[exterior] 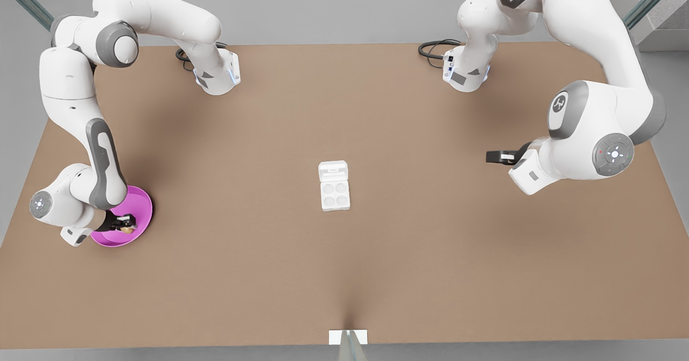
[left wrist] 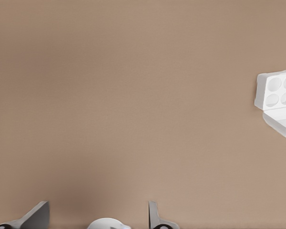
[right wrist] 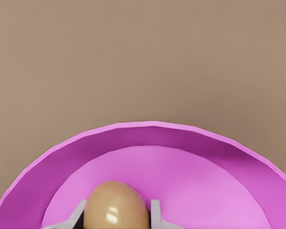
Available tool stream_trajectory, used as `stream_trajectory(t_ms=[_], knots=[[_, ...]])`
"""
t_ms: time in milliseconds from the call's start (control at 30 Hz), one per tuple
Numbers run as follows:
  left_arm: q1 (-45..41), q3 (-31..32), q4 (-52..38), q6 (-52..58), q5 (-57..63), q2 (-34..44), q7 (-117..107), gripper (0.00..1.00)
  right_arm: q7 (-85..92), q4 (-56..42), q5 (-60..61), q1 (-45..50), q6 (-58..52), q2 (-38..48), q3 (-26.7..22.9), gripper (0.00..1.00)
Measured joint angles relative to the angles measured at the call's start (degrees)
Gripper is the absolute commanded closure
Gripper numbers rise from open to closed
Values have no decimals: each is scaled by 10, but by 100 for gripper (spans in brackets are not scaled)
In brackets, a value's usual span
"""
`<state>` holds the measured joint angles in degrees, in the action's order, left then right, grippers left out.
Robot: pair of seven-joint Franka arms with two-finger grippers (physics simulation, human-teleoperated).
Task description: Pack egg into the box and close the box lid
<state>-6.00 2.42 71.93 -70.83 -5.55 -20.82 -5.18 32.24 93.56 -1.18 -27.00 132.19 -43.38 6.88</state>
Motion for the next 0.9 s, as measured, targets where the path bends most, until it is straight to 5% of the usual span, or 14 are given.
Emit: stream_trajectory(t_ms=[900], knots=[[-16,-1,0,1,2,0,0,0,91,-45,27,79,-98,70,11,47]])
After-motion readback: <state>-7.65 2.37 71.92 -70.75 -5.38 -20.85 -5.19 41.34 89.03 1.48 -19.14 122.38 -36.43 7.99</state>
